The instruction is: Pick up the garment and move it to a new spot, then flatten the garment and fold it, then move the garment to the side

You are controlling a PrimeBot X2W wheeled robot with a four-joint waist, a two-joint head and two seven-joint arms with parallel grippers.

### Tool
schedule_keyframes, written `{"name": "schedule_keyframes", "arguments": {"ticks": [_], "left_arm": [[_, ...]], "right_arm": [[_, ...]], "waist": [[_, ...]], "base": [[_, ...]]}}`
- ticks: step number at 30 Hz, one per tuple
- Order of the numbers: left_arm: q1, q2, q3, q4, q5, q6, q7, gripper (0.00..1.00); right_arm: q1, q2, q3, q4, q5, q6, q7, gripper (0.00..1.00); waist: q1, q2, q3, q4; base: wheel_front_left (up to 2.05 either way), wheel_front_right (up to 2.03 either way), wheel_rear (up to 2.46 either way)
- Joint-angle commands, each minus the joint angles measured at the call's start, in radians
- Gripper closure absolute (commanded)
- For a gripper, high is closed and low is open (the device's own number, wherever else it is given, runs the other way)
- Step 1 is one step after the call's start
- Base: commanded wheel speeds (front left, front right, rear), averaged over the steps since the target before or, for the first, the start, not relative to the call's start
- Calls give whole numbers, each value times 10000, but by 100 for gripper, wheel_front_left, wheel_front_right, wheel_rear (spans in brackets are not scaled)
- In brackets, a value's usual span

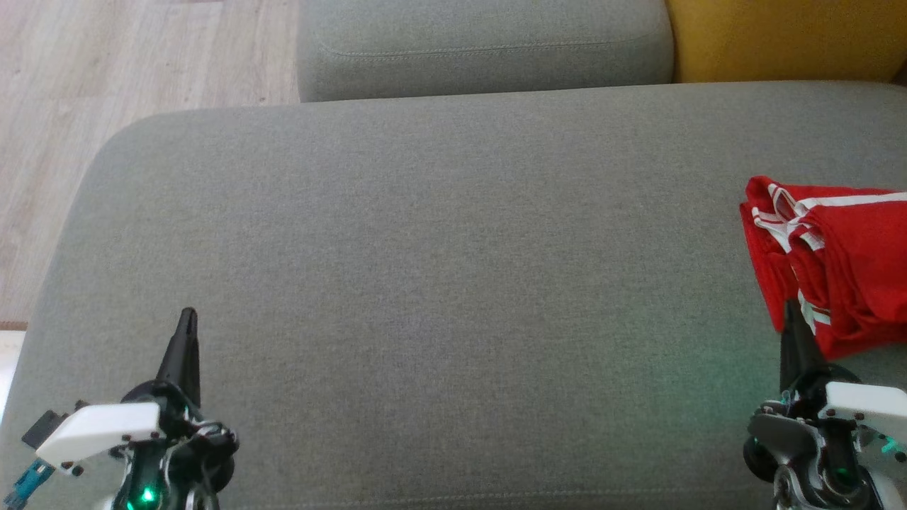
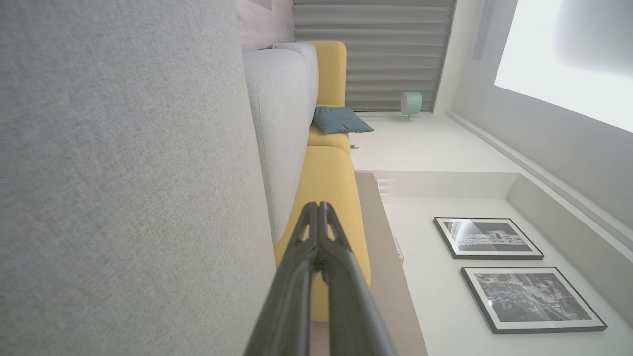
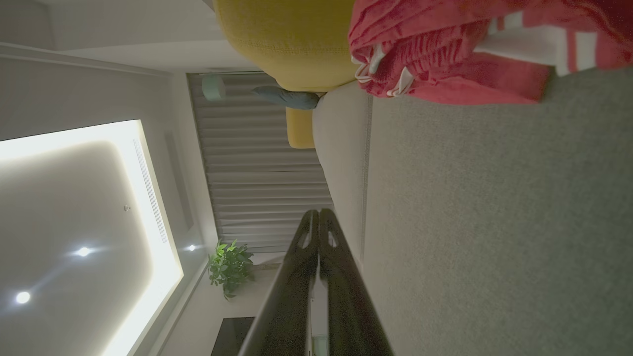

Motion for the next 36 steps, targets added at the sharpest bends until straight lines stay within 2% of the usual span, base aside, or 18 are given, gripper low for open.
{"name": "schedule_keyframes", "arguments": {"ticks": [1,36], "left_arm": [[-544,93,357,-266,-59,-71,53,100],[-553,12,472,-261,37,-71,145,100]], "right_arm": [[-524,-209,183,-298,95,39,-83,100],[-534,-125,64,-290,-4,39,13,100]], "waist": [[0,-1,-1,0],[0,-1,-1,0]], "base": [[0,0,0],[0,0,0]]}}
